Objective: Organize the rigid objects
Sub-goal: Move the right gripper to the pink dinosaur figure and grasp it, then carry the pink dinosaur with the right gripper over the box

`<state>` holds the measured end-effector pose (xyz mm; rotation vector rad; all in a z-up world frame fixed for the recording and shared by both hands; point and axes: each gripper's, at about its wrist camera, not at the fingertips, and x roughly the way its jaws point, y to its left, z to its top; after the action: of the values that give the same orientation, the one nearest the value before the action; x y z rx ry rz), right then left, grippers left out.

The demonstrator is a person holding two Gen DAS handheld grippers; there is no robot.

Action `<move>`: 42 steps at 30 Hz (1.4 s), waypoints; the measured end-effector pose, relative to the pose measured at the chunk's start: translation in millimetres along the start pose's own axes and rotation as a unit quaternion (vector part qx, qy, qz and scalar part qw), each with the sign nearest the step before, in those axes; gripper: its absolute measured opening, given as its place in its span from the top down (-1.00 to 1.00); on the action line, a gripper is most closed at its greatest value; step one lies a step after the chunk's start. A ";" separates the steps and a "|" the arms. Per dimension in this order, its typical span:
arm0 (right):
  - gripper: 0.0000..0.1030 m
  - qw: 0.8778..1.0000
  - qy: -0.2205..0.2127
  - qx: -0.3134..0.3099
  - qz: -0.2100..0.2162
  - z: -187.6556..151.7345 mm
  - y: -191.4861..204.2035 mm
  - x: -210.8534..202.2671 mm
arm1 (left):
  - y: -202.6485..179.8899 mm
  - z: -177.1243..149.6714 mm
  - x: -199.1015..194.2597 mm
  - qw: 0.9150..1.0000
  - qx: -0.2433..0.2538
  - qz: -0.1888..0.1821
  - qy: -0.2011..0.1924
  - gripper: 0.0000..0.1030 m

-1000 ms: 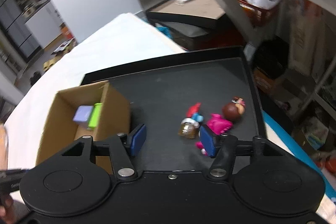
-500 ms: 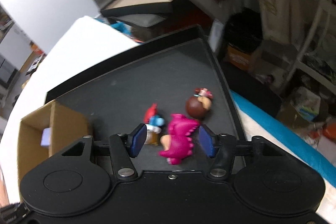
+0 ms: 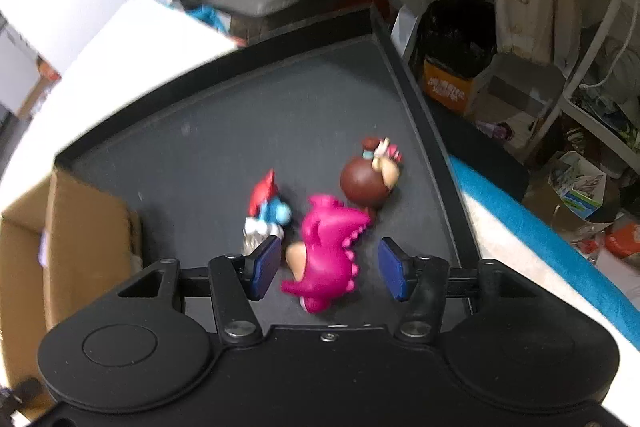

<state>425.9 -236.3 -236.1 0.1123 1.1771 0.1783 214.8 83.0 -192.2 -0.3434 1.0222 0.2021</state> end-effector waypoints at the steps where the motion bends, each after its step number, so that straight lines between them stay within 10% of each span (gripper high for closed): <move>1: 0.11 1.000 0.008 -0.010 -0.006 -2.6 2.4 4.2 | 0.1 0.0 0.0 1.000 0.001 0.000 0.000 0.74; 42: 0.21 0.982 -0.123 -0.089 0.116 -10.6 71.7 -98.3 | -4.2 -0.2 -1.9 1.000 0.012 0.011 0.000 0.74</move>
<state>373.8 -185.4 -138.0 0.1099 0.8954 0.4614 215.1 79.0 -189.9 -0.3097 1.0273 0.2103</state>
